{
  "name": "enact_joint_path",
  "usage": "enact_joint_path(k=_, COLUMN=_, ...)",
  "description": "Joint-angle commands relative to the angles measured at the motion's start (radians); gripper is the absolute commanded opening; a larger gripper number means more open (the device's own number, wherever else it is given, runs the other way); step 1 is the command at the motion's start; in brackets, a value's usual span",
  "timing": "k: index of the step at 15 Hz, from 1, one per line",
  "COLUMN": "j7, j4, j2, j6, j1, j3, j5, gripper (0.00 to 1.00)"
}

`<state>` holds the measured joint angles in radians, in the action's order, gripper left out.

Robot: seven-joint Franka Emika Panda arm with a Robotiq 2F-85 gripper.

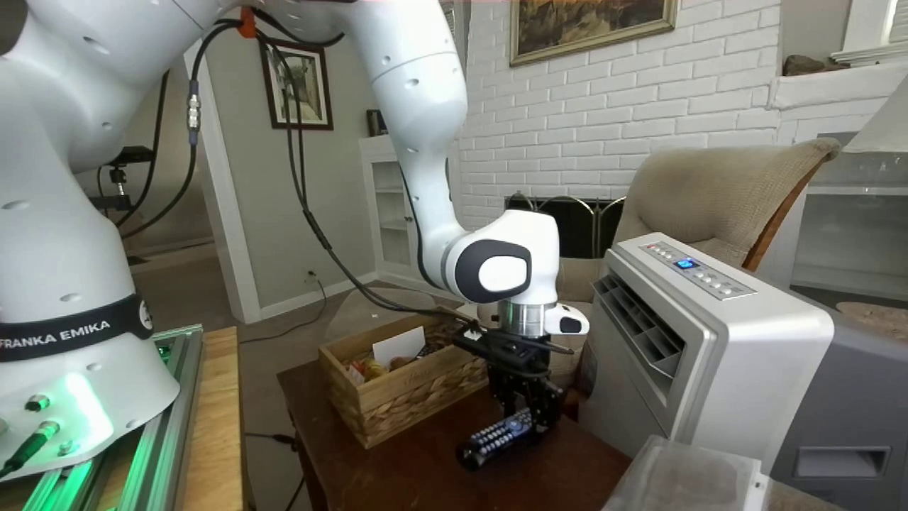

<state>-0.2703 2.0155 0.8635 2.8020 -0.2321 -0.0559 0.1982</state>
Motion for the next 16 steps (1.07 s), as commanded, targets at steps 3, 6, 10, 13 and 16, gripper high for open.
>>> enact_joint_path(k=3, j7=0.028, j4=-0.054, j2=0.061, j6=0.030, j1=0.015, j3=-0.009, j5=-0.019, gripper=0.29)
enact_joint_path(k=6, j7=0.028, j4=-0.066, j2=0.073, j6=0.027, j1=0.015, j3=-0.010, j5=-0.018, gripper=0.29)
enact_joint_path(k=10, j7=0.038, j4=-0.067, j2=0.071, j6=0.019, j1=0.025, j3=-0.021, j5=-0.017, gripper=0.95)
enact_joint_path(k=13, j7=0.066, j4=-0.049, j2=0.050, j6=0.006, j1=0.044, j3=-0.044, j5=-0.016, gripper=1.00)
enact_joint_path(k=16, j7=0.070, j4=-0.035, j2=0.029, j6=-0.012, j1=0.054, j3=-0.060, j5=-0.008, gripper=1.00)
